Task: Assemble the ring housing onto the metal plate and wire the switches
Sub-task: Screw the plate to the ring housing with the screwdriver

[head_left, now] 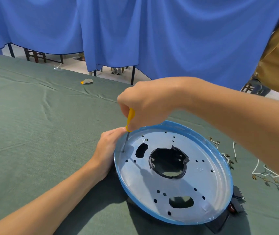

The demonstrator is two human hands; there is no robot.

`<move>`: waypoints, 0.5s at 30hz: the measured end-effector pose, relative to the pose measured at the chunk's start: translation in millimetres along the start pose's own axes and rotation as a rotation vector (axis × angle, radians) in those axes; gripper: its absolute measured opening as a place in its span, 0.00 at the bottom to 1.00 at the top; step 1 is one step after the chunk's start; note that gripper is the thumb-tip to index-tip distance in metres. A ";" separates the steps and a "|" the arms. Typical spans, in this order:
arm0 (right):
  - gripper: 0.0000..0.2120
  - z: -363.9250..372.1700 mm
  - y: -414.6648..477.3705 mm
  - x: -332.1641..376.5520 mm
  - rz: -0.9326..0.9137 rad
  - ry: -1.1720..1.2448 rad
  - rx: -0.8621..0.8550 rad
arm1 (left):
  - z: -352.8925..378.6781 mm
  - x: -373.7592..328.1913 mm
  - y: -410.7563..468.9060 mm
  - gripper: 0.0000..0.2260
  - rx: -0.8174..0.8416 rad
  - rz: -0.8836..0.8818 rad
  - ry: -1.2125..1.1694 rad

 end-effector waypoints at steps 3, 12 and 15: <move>0.07 -2.6 -0.3 11.8 -0.180 -0.138 -0.151 | -0.2 -0.2 0.3 0.20 -0.006 0.025 -0.004; 0.17 2.1 11.1 13.6 -0.161 -0.092 -0.192 | -1.9 7.0 4.3 0.23 -0.007 0.015 0.011; 0.18 7.3 8.5 -3.9 0.049 0.162 -0.147 | -1.5 6.6 5.6 0.19 0.029 0.034 0.008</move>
Point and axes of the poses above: each hand's wrist, its own y-axis towards the middle knuckle, its own z-axis out of the palm, x = y × z, the point moved 5 cm from there along y, towards the middle knuckle, and after that the axes turned 8 degrees about -z, right-handed, at the moved point
